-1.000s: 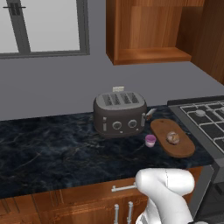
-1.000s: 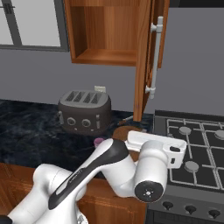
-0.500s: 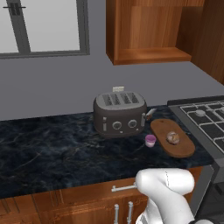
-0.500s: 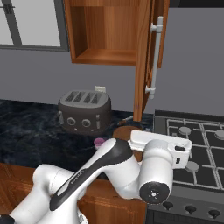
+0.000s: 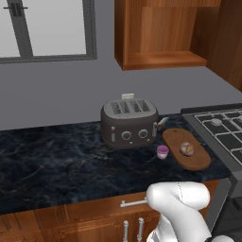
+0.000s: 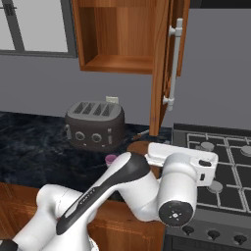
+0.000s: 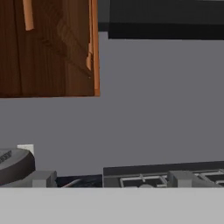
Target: Pick the bread, place it on the cutting board, pick the jam, place it on the counter, and close the cabinet.
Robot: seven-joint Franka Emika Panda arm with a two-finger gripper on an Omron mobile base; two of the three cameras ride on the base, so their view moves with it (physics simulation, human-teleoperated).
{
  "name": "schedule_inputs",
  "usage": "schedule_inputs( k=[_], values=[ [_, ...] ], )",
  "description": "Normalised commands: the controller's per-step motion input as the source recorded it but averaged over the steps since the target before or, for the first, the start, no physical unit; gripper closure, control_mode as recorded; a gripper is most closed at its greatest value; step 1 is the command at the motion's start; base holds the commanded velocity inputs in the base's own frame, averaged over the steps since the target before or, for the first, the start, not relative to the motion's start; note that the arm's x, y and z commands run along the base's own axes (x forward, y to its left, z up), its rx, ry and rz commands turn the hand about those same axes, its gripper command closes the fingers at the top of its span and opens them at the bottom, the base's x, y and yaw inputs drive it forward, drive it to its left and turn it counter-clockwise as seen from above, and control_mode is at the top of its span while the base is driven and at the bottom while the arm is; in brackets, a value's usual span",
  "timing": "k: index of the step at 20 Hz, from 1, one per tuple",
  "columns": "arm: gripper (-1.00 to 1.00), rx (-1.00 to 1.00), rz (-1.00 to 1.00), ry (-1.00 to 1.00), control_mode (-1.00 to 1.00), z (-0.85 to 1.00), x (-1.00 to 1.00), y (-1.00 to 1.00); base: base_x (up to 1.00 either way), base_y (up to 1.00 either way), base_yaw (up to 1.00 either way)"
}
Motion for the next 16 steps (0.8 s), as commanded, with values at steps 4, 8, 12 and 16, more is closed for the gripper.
schedule_inputs(
  k=[4, 8, 12, 16],
  values=[
    [-1.0, 0.0, 0.0, 0.0, -1.0, 0.08, -0.1, -0.02, 0.0, 0.0, 0.0],
    [-1.0, 0.0, 0.0, 0.0, -1.0, 0.15, -0.1, -0.01, 0.0, 0.0, 0.0],
    [-1.0, 0.0, 0.0, -0.01, -1.0, 0.16, -0.09, 0.0, 0.0, 0.0, 0.0],
    [-1.0, 0.0, 0.0, -0.02, -1.0, 0.17, -0.23, 0.0, 0.0, 0.0, 0.0]
  ],
)
